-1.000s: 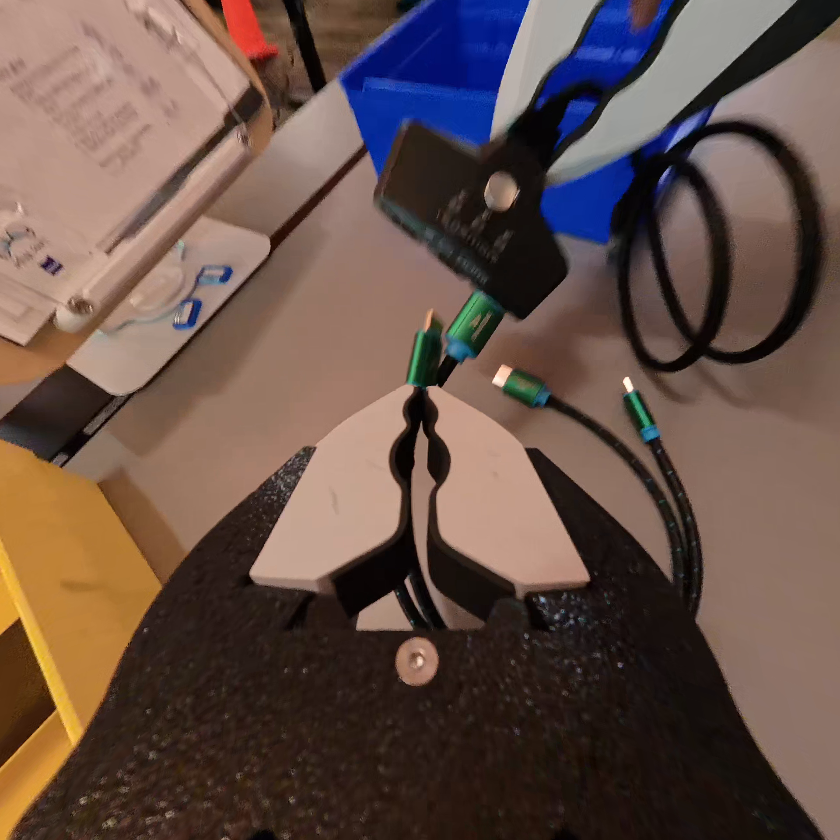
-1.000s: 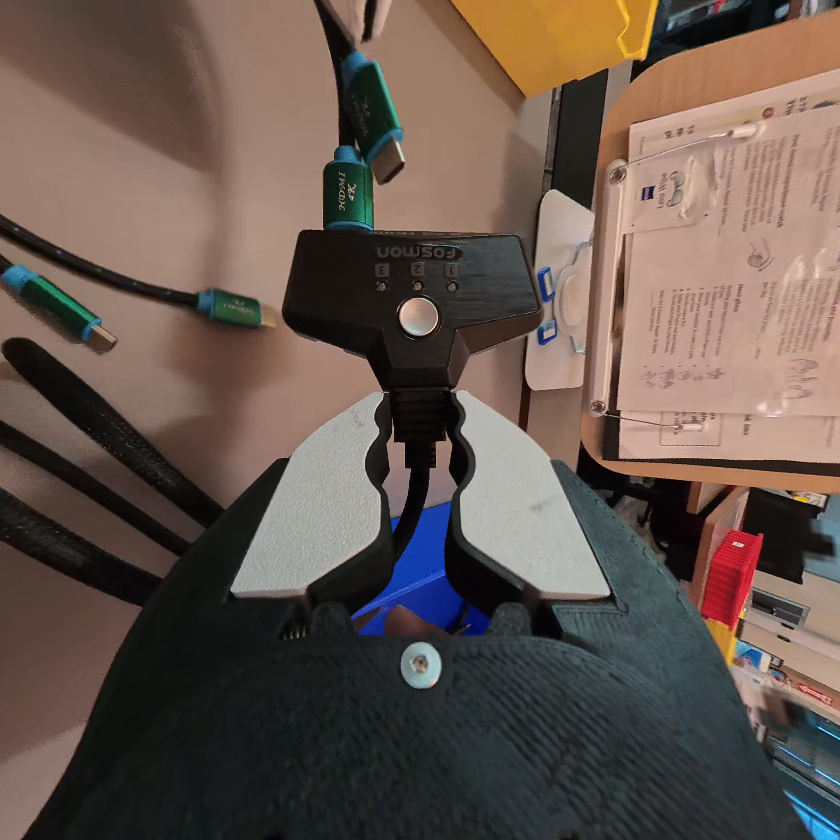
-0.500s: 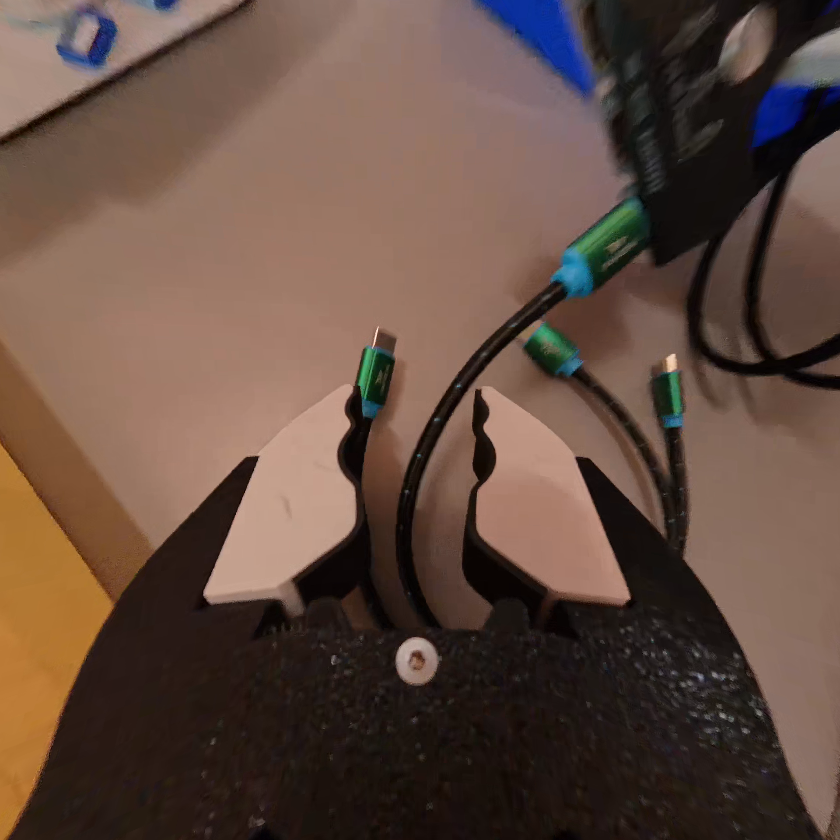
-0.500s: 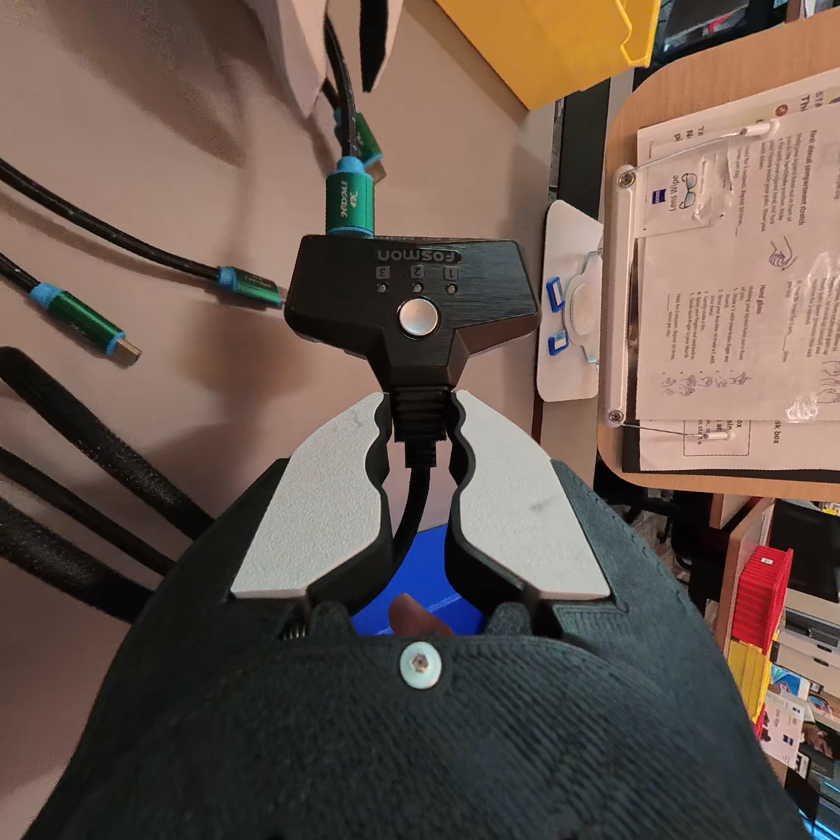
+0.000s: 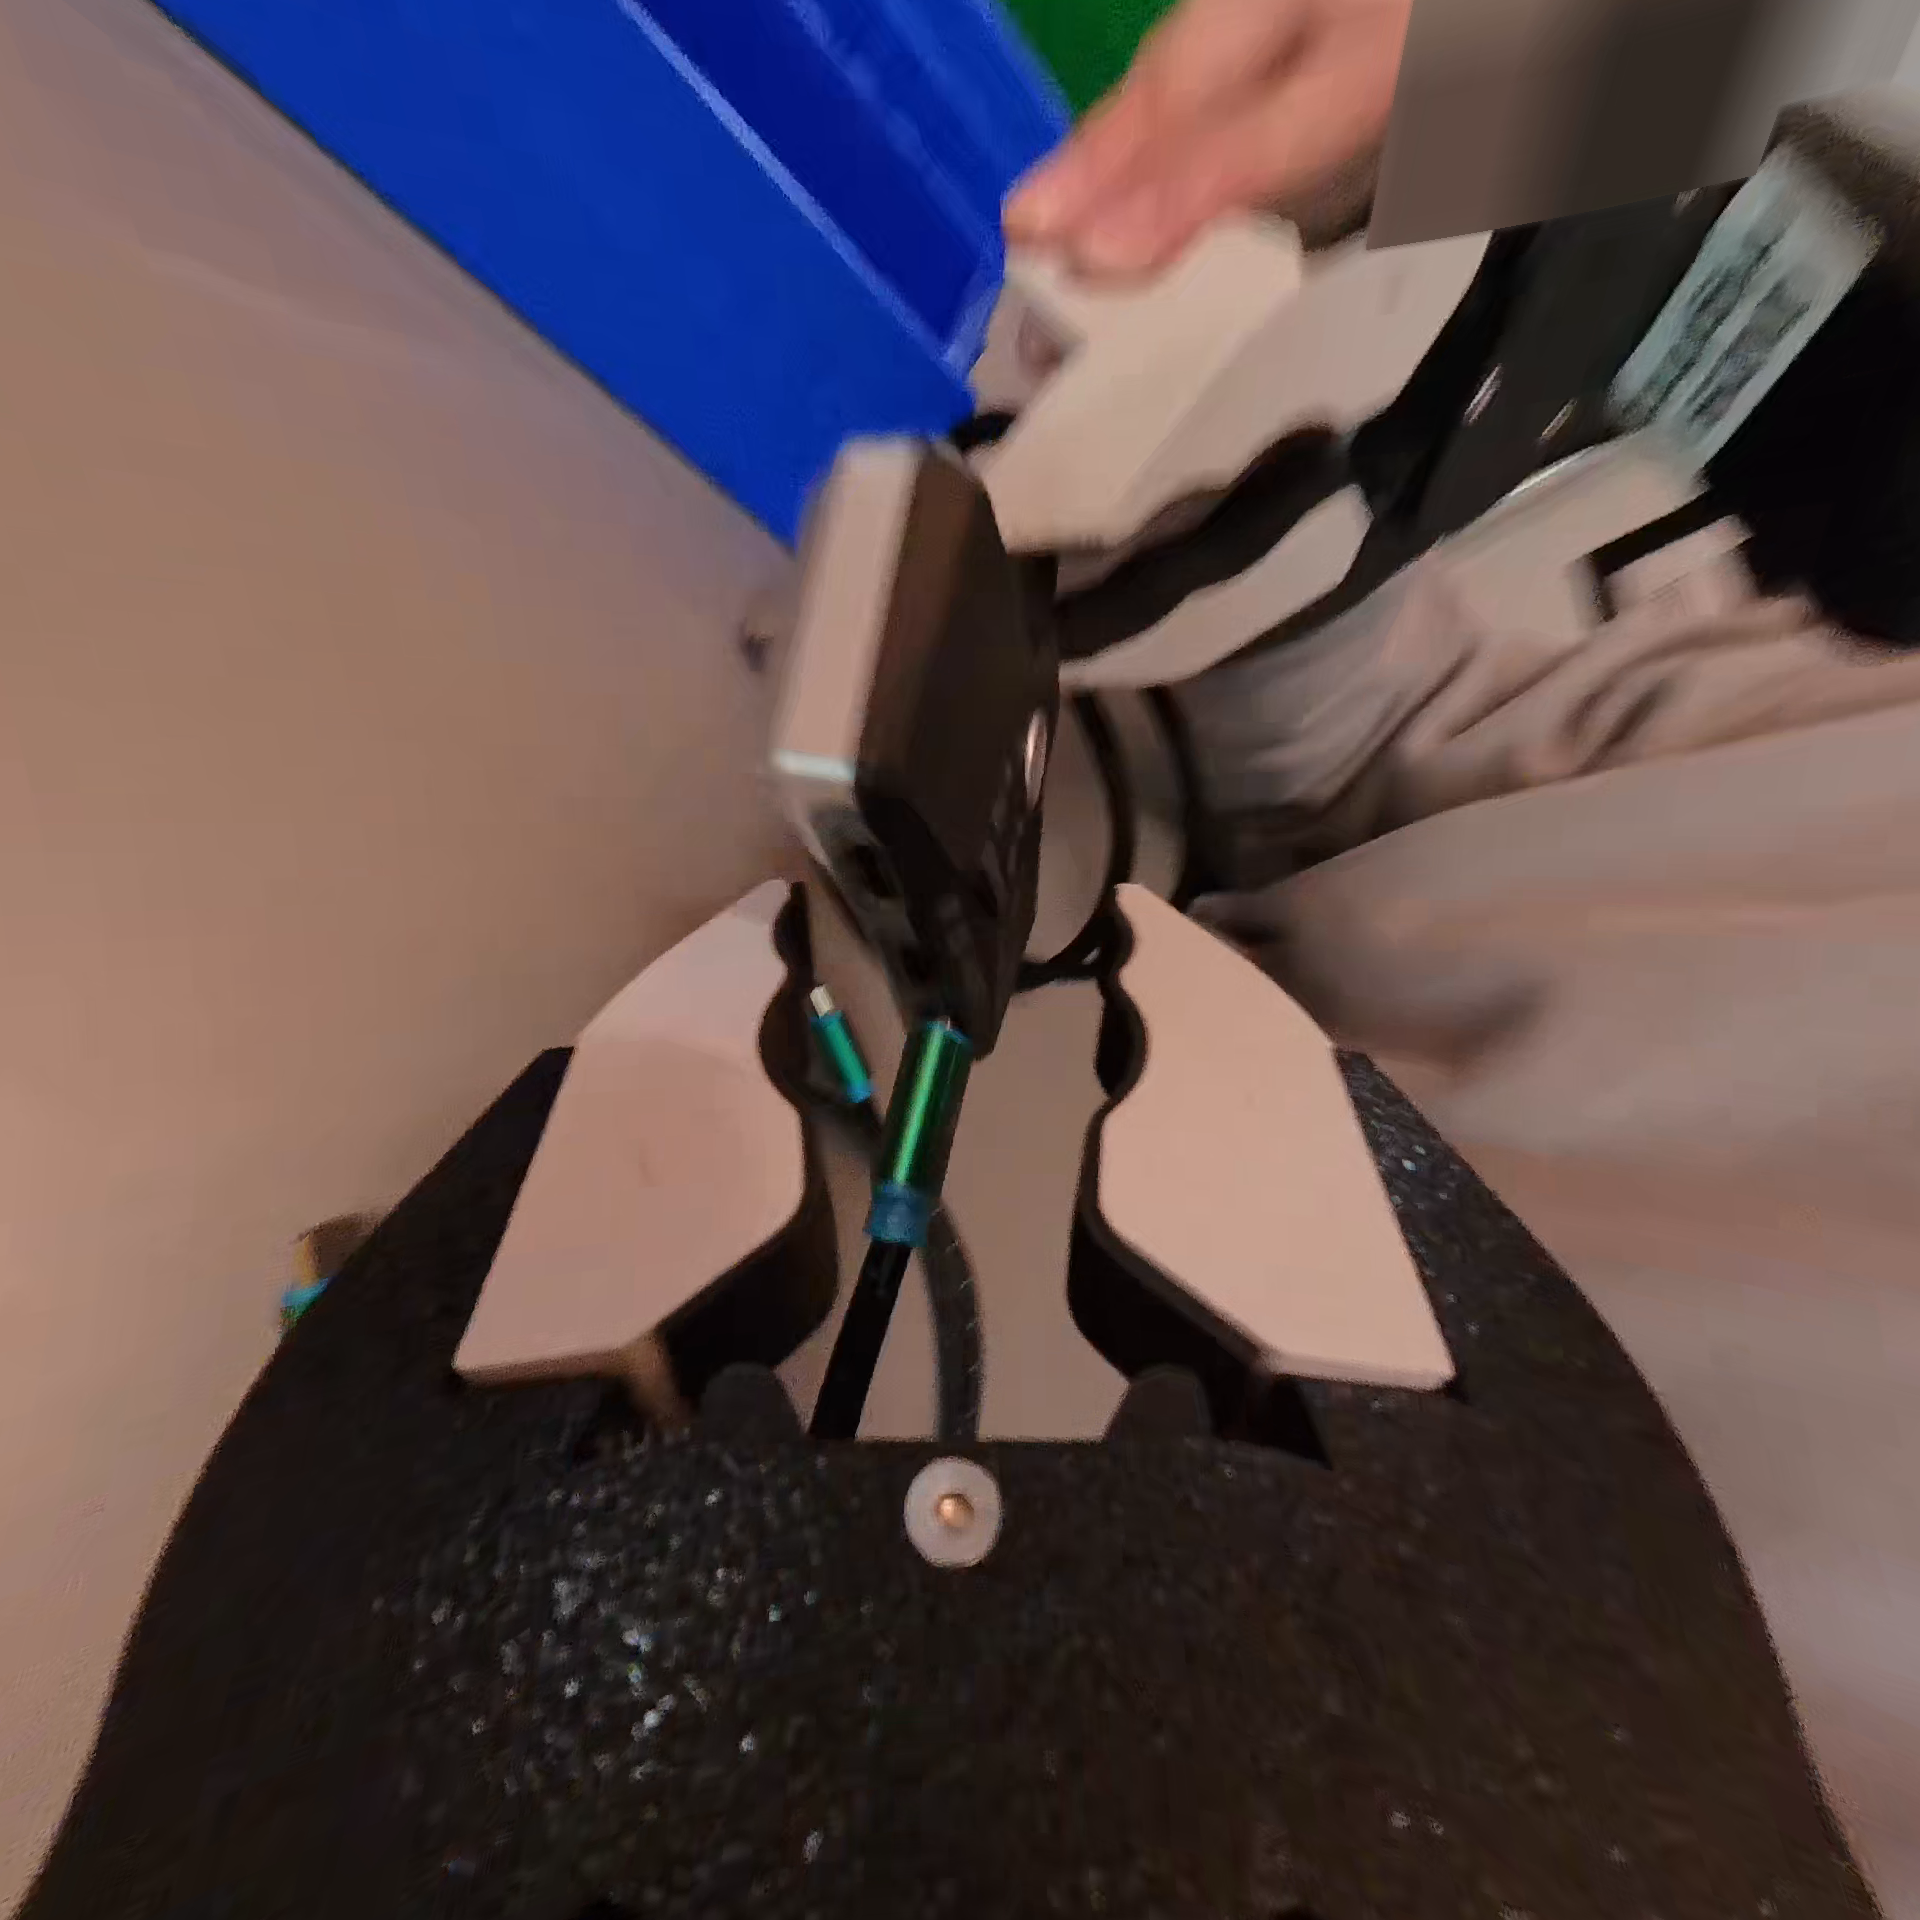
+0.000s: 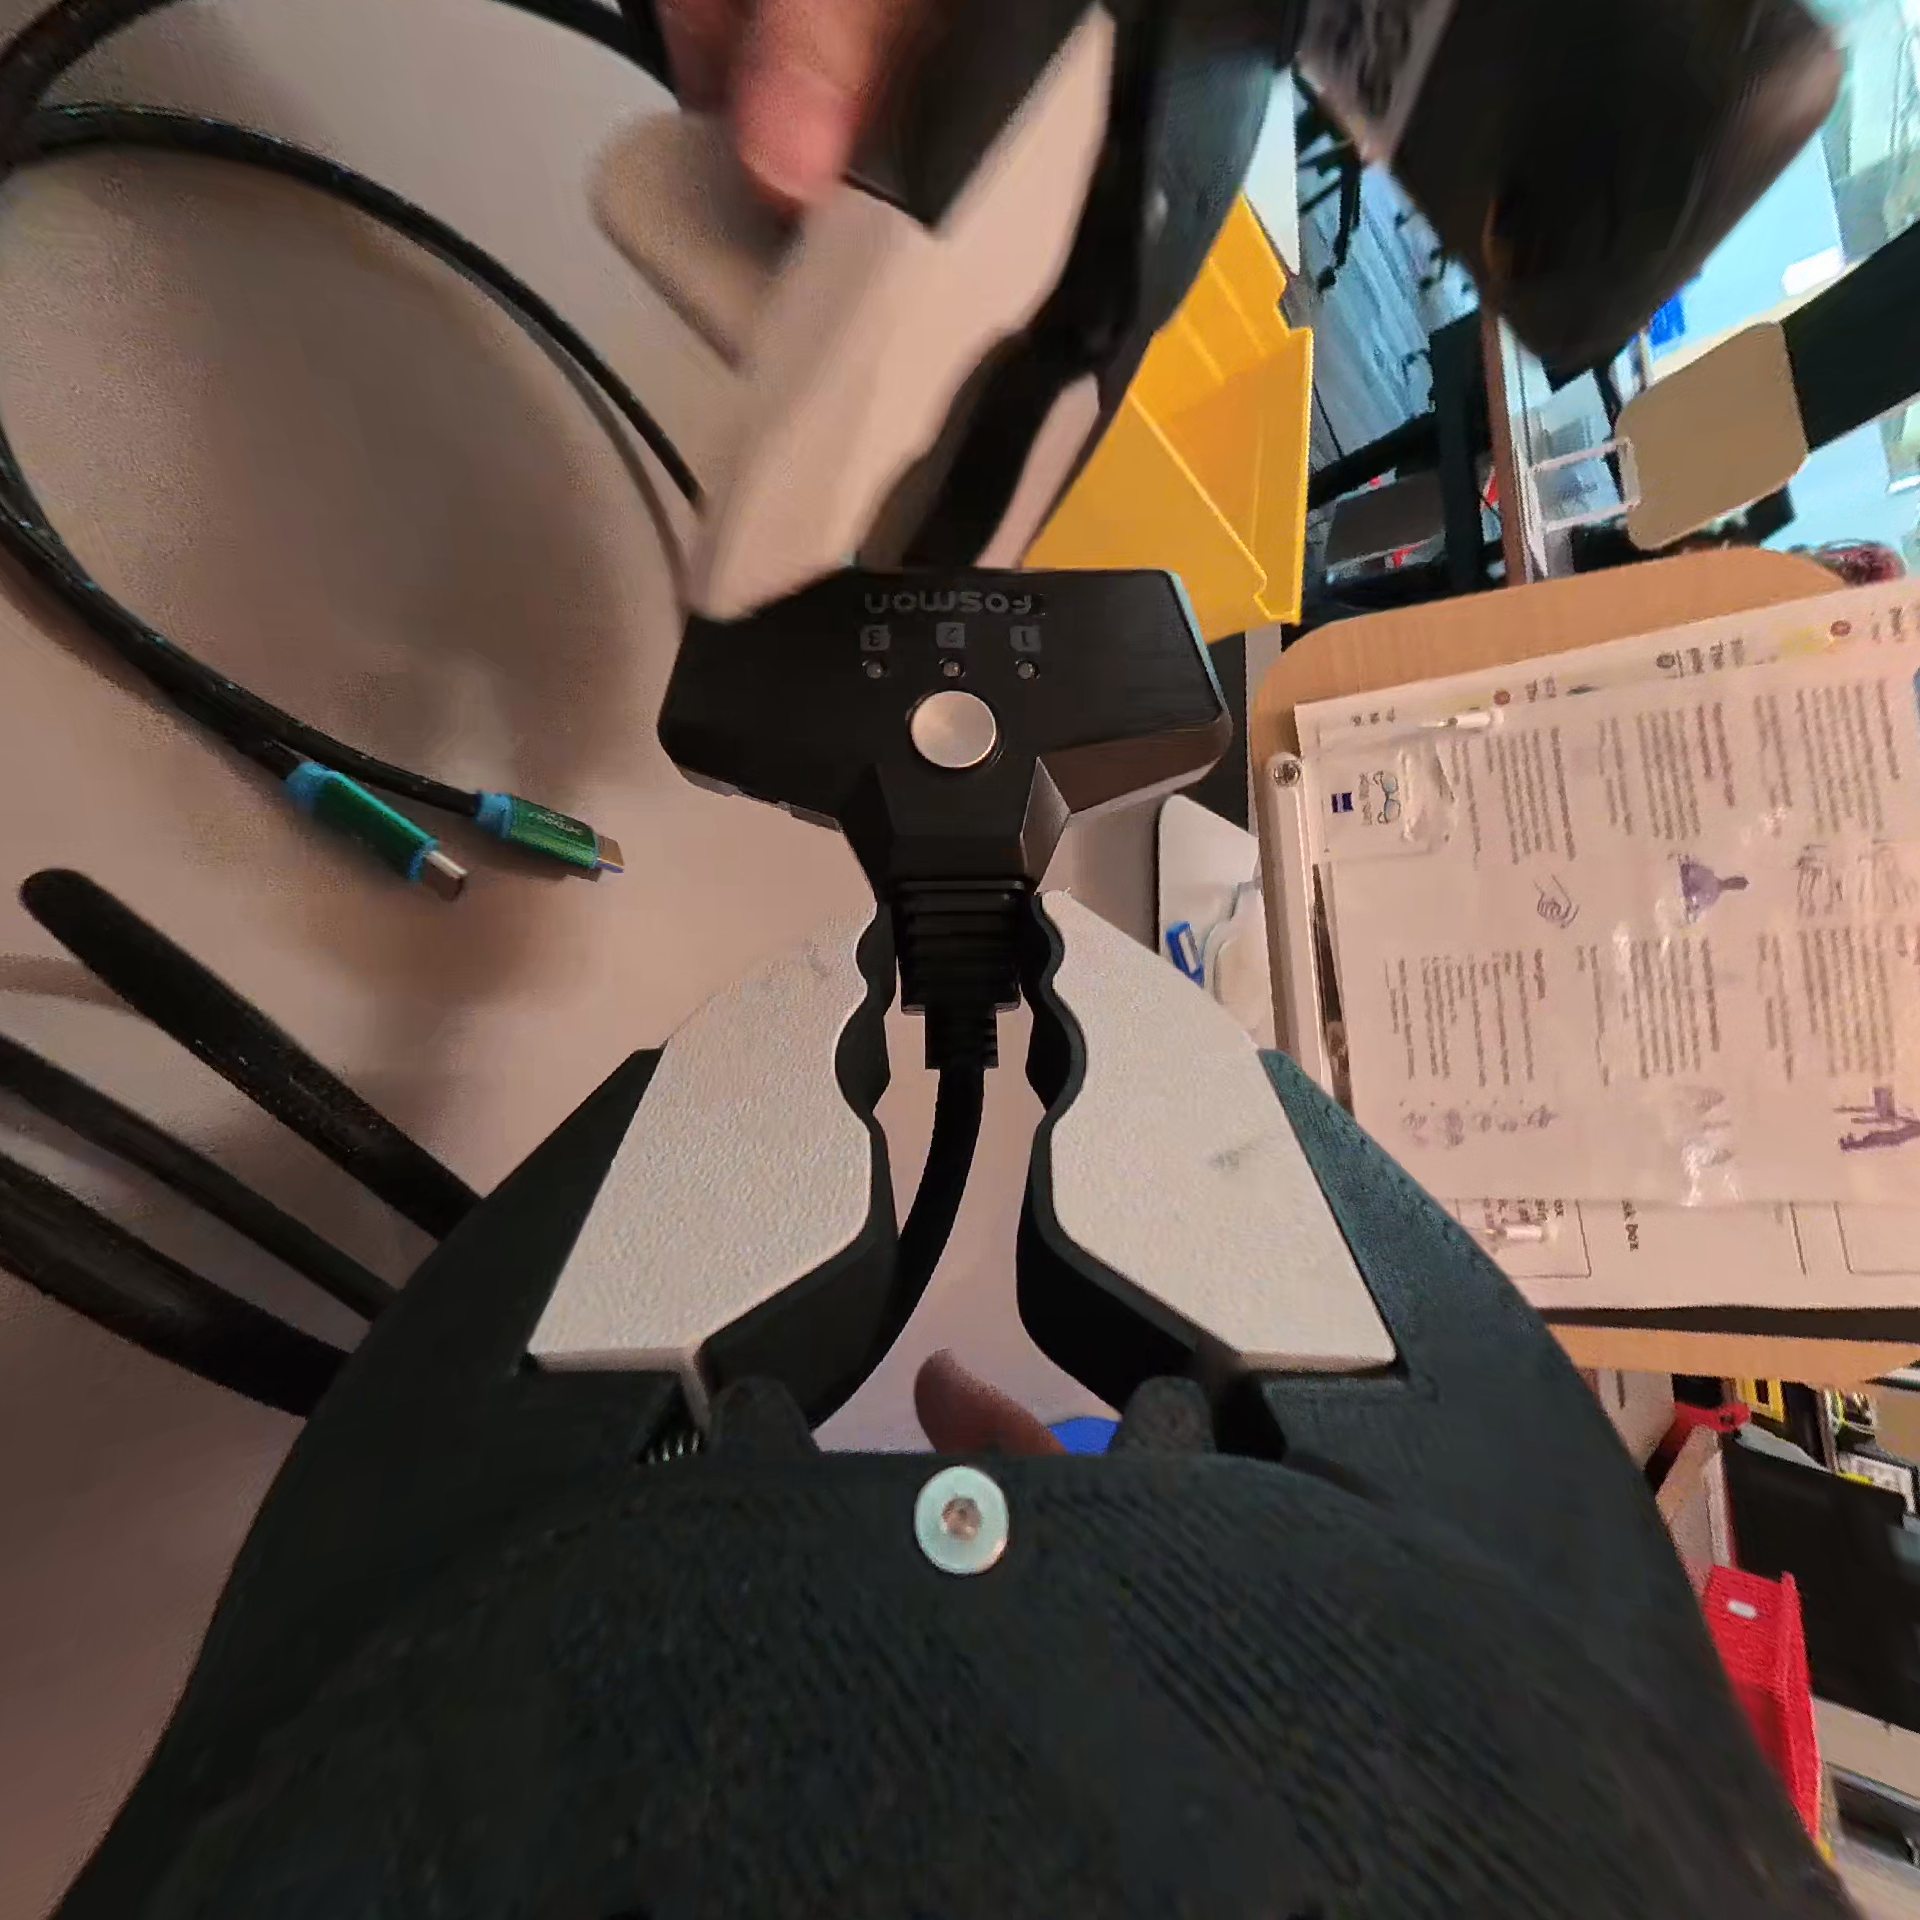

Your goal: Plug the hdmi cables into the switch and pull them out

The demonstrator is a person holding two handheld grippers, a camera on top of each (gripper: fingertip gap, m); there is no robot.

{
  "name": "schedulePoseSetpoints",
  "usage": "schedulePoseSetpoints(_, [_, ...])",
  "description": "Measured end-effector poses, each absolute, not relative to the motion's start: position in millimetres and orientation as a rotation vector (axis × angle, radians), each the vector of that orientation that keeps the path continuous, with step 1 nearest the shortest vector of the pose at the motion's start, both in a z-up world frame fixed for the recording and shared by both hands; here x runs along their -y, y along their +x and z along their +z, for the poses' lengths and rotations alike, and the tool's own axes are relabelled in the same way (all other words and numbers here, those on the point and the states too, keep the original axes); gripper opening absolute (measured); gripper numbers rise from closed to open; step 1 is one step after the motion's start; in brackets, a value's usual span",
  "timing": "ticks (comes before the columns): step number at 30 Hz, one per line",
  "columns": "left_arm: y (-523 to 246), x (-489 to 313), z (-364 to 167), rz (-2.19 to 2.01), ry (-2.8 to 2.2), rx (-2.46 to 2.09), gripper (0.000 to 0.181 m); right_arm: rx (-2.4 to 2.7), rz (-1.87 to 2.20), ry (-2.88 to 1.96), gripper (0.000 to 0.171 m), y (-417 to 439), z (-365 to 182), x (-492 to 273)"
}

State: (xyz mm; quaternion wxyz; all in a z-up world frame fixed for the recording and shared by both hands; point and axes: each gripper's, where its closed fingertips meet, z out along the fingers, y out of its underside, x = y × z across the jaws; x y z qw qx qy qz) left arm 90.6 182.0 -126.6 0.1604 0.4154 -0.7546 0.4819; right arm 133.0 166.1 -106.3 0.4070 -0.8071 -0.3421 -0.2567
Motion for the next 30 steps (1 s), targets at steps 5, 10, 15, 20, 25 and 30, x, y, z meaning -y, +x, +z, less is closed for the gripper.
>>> schedulePoseSetpoints(5, [92,-183,-127,1.456,1.076,1.975,0.023,0.89,-0.625,-2.0,0.023,125,-114,-168])
schedulePoseSetpoints(10, [83,-183,-124,1.488,1.028,1.738,0.022,0.837,-0.461,-1.851,0.028,120,-113,-169])
schedulePoseSetpoints(15, [70,-191,-104,1.494,0.925,1.589,0.022,0.723,-0.239,-1.648,0.039,104,-90,-175])
schedulePoseSetpoints(20, [58,-193,-86,1.433,0.843,1.567,0.022,0.704,-0.108,-1.535,0.045,92,-78,-176])
schedulePoseSetpoints(25, [62,-192,-77,1.419,0.851,1.574,0.022,0.601,-0.018,-1.384,0.043,91,-54,-172])
schedulePoseSetpoints(30, [61,-188,-79,1.381,0.832,1.544,0.022,0.596,-0.058,-1.411,0.039,92,-58,-168])
